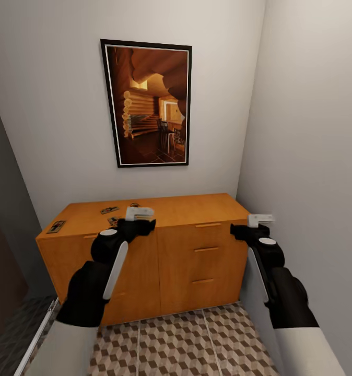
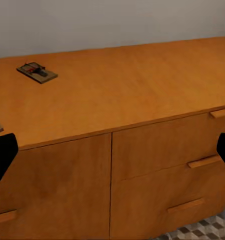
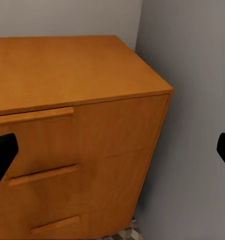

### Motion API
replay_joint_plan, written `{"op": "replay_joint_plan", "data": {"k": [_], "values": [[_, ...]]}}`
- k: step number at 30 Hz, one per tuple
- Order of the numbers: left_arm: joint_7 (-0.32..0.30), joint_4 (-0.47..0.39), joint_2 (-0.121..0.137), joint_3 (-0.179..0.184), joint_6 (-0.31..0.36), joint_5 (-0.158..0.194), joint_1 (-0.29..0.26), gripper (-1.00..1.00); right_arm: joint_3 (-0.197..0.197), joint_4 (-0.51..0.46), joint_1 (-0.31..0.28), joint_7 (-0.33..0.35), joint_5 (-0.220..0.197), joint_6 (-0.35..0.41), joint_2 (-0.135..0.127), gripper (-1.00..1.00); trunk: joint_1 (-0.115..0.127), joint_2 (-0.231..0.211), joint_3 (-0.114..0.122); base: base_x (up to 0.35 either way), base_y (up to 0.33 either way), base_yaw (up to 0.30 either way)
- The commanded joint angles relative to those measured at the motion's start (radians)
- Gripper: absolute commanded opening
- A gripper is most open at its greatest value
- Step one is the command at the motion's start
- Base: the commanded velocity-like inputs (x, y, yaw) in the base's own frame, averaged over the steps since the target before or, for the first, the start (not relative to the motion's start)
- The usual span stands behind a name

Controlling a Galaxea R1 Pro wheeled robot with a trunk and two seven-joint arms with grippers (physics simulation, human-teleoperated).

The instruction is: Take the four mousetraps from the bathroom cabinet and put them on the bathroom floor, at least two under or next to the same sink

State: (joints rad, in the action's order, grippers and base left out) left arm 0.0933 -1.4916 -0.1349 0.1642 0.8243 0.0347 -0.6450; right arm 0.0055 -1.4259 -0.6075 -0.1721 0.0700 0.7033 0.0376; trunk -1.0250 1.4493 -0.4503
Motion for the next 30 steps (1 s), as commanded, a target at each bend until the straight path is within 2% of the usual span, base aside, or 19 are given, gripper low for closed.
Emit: {"op": "replay_joint_plan", "data": {"k": [1,8,16,20,25,30], "values": [[0.008,-0.001,-0.001,0.001,0.016,0.010,-0.019,1.00,0.001,-0.001,-0.014,0.000,0.007,0.010,0.000,1.00,0.000,0.001,-0.001,0.000,0.000,0.000],[0.008,-0.002,-0.004,0.001,0.124,0.038,-0.147,1.00,0.001,-0.001,-0.096,0.000,0.007,0.040,0.001,1.00,0.000,0.001,-0.001,0.000,0.000,0.000],[0.008,0.001,-0.005,0.000,0.184,0.046,-0.285,1.00,0.003,0.002,-0.177,0.002,0.006,0.164,0.003,1.00,0.000,0.001,-0.001,0.000,0.000,0.000],[0.009,0.002,-0.006,0.000,0.190,0.045,-0.327,1.00,0.023,0.004,-0.195,0.005,0.005,0.188,0.011,1.00,0.000,0.001,-0.001,0.000,0.000,0.000],[0.011,0.004,-0.001,-0.009,0.192,0.042,-0.351,1.00,0.076,0.014,-0.236,0.003,0.003,0.203,0.032,1.00,0.000,0.001,-0.001,0.000,0.000,0.000],[0.040,0.011,0.008,-0.048,0.189,0.037,-0.359,1.00,0.112,0.041,-0.259,-0.002,0.000,0.206,0.056,1.00,0.000,0.001,-0.001,0.000,0.000,0.000]]}}
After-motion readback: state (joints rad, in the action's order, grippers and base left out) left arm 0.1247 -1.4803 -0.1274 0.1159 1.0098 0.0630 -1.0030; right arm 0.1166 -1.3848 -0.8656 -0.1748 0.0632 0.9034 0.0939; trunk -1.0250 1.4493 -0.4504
